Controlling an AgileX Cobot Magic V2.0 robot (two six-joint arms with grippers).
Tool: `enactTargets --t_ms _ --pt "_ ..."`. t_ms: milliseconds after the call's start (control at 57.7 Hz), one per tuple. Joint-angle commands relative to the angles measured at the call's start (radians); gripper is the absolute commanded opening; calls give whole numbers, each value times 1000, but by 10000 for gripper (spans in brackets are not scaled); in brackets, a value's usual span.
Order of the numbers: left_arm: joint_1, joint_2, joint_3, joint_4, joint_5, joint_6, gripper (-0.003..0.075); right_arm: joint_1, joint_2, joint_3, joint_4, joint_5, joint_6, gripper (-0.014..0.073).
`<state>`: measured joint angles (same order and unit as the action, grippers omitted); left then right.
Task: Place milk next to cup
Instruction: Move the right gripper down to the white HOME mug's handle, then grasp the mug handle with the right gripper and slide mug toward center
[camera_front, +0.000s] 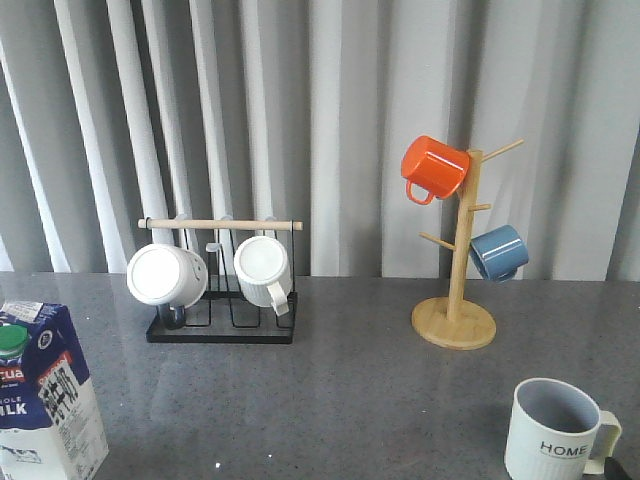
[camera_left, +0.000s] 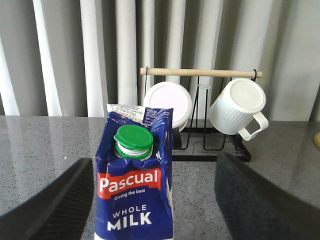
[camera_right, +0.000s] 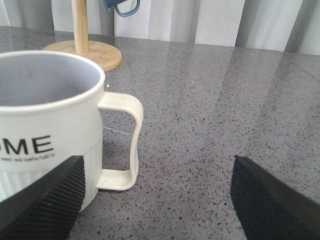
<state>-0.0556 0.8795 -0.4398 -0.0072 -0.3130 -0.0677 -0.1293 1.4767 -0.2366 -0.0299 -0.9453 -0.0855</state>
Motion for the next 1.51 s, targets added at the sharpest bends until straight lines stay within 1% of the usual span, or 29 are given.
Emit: enactTargets --t_ms 0,416,693,936,1006,1040,1092,1162,1179,1214,1231,1248,1266,1404,1491 --pt "-6 -5 -37 -7 -80 -7 502 -4 12 -14 -2 -138 -1 580" --pt "-6 -5 -37 -7 -80 -7 502 -5 136 -74 30 -183 -4 580" --pt "-6 -5 -37 -7 -80 -7 502 -5 186 -123 30 -179 -4 580" --pt "-6 -5 -37 -7 -80 -7 502 -5 227 -196 23 -140 -4 574" --pt "-6 -5 -37 -7 -80 -7 502 -5 239 -218 3 -124 -4 533" --pt "-6 -5 -37 -7 -80 -7 502 -5 244 -226 -11 -117 -4 491" --pt "-6 -5 -37 -7 -80 -7 502 -5 252 -242 -32 -109 -4 402" --pt "-6 -5 -37 -7 -80 -7 502 -5 258 -256 -56 -91 -4 243" --pt "-6 -5 -37 -7 -80 -7 502 -5 260 -259 -61 -88 -4 183" --pt "-6 -5 -37 -7 -80 -7 502 -5 260 -262 -67 -83 -4 99" --pt "-6 -5 -37 -7 -80 -7 502 -5 260 -263 -72 -78 -4 37" --pt "-6 -5 -37 -7 -80 -7 502 -5 260 -265 -76 -76 -4 -3" --pt "-6 -5 -37 -7 -80 -7 502 -5 260 -265 -79 -76 -4 -18" --pt "-6 -5 -37 -7 -80 -7 502 -3 256 -265 -112 -76 -2 -9" --pt "-6 -5 -37 -7 -80 -7 502 22 227 -262 -129 -75 10 -6"
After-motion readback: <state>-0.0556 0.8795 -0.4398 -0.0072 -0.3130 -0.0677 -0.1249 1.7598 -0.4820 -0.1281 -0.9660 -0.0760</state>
